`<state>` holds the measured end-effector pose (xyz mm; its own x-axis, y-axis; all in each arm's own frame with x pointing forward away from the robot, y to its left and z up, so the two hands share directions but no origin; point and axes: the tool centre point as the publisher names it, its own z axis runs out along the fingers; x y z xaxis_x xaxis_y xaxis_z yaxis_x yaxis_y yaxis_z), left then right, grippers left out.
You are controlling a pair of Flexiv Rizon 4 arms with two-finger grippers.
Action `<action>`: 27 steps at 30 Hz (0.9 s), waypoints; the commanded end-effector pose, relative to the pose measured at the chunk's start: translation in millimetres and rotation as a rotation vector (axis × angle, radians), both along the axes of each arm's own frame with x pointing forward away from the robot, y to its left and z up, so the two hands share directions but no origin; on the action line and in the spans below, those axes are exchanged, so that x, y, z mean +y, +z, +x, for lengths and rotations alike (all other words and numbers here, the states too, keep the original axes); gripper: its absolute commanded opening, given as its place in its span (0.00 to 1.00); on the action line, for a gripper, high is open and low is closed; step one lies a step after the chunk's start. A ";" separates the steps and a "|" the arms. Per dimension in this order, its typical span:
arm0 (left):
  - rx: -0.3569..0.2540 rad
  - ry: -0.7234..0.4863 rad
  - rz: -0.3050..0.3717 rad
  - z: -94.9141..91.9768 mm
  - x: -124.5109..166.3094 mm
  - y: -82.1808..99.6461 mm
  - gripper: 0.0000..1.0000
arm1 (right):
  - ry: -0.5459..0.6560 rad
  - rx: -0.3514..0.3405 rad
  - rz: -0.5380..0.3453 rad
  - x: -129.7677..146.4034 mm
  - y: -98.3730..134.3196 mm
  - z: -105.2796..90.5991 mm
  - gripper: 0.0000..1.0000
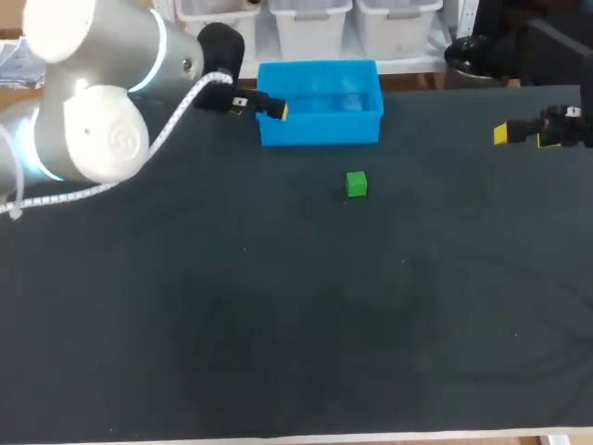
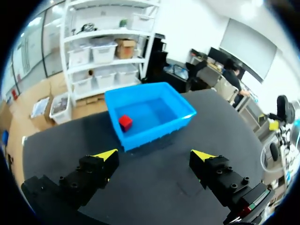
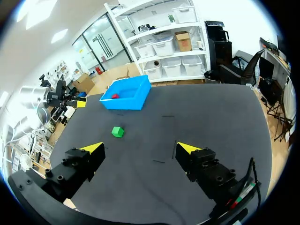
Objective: Use the left arm to pick the red cube and place it into the blue plastic box first, then use the right arm to grasp the green cube and put it into the same blue plastic box after the first action is fully finished.
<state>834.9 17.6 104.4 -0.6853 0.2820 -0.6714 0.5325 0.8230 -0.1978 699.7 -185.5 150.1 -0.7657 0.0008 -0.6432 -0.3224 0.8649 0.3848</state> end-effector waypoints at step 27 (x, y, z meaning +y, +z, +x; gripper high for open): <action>0.025 -0.521 0.010 -44.5 43.8 19.7 1.00 | 0.000 0.000 -0.001 0.1 -0.1 0.1 1.00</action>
<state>789.4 57.3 122.7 -0.4707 0.5946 -0.6519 0.8590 0.4776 -0.1845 699.7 -185.5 150.1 -0.7657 0.0007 -0.6432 -0.3224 0.8649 0.3848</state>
